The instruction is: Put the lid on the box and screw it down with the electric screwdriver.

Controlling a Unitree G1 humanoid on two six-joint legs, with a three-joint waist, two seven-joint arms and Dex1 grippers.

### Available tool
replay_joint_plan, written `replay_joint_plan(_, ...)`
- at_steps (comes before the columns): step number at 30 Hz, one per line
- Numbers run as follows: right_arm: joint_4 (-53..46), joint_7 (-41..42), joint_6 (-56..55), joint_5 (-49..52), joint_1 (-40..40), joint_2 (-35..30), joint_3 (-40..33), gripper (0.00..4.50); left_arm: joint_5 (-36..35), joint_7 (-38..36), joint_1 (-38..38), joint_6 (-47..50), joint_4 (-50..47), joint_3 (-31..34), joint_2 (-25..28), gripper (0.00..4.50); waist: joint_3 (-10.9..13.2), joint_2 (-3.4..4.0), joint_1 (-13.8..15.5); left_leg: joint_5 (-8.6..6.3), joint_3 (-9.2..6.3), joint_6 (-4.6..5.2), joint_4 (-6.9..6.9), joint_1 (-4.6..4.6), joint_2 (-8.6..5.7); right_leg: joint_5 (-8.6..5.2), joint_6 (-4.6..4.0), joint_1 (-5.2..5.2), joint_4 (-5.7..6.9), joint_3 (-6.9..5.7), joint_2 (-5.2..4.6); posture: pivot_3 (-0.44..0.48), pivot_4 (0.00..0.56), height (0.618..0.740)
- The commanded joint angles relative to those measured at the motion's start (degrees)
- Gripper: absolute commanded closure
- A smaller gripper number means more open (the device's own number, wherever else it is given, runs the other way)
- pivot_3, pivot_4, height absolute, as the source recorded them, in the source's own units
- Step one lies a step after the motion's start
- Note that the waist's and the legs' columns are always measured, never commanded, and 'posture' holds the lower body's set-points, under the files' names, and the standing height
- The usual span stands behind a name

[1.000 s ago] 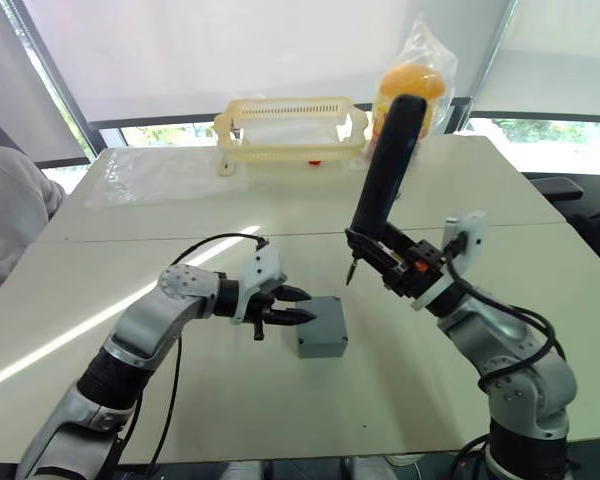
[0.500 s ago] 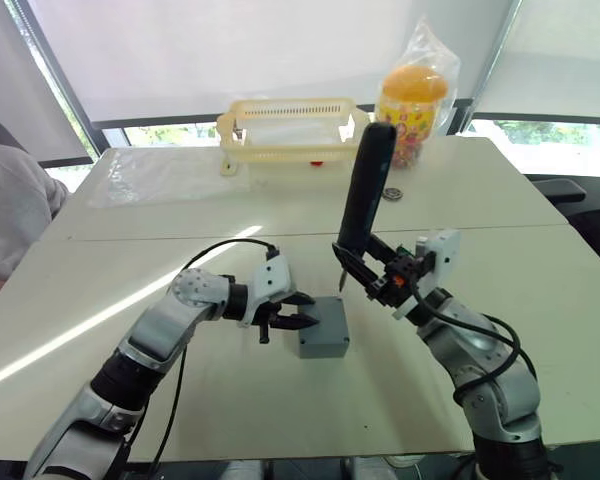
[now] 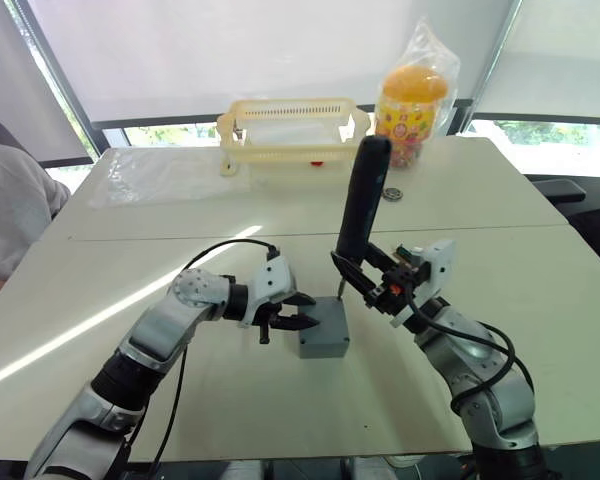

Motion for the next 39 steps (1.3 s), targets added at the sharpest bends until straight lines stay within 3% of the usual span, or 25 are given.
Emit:
replay_joint_plan(1,-1.0,0.6,-3.1,-0.7,-0.3,-0.2,0.0,2.75,1.6,-0.3,0.3,1.1,0.1,-1.7,0.3,2.75,0.0,-0.01,0.0,0.0,0.0,0.0,0.0,0.0,0.0,0.0,0.0,0.01,0.0,0.0,0.0,0.0,0.15,0.74)
replay_joint_plan(39,-3.9,-2.9,-1.4,3.1,-0.5,0.3,-0.9,2.75,2.6,-0.3,0.4,0.9,0.9,-2.1,0.1,2.75,0.0,-0.04,0.0,0.0,-0.02,0.0,0.0,0.04,0.0,0.0,0.0,0.06,-0.01,-0.02,0.0,0.0,0.15,0.74)
